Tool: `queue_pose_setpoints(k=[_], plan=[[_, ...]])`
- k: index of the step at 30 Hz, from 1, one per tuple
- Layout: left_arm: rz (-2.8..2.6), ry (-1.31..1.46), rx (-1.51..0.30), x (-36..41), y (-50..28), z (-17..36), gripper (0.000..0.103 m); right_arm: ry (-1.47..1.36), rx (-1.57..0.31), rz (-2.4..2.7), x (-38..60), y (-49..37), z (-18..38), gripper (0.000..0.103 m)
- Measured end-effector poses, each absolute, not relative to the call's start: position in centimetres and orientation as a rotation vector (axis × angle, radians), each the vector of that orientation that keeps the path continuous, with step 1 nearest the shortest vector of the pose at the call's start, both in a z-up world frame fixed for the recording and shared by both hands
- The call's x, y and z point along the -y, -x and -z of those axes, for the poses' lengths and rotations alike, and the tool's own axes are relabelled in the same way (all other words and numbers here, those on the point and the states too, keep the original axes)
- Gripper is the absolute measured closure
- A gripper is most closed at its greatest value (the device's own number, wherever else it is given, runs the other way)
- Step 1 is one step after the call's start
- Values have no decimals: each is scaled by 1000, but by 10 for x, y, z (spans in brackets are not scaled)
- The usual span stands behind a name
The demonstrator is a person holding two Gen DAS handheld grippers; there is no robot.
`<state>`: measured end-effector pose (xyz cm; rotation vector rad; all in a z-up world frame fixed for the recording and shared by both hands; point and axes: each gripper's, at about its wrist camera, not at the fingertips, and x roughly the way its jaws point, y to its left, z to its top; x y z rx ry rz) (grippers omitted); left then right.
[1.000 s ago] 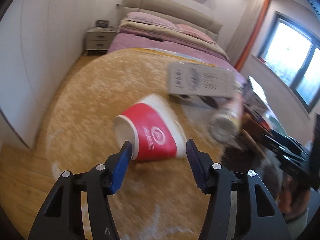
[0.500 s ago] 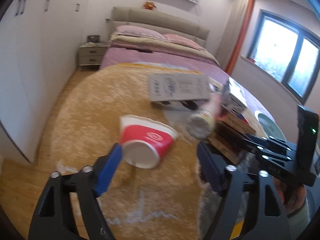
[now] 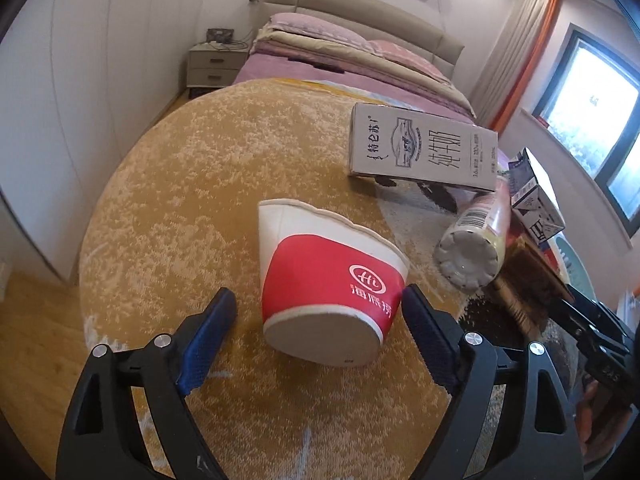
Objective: Collect trash
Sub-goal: 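Grasp the red-and-white paper cup with left gripper while right gripper grasps cardboard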
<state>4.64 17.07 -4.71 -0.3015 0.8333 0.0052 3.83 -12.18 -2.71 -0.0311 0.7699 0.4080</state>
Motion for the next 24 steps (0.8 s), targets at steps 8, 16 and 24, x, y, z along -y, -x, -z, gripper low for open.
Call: queue_pose_setpoints(k=[8, 16, 24], plan=[[-20, 281, -826, -166, -44, 50, 24, -19, -831, -481, 123, -48, 38, 39], [-21, 296, -817, -167, -42, 45, 38, -24, -898, -530, 104, -68, 36, 72], [23, 267, -743, -148, -25, 19, 38, -72, -833, -507, 126, -44, 22, 94]])
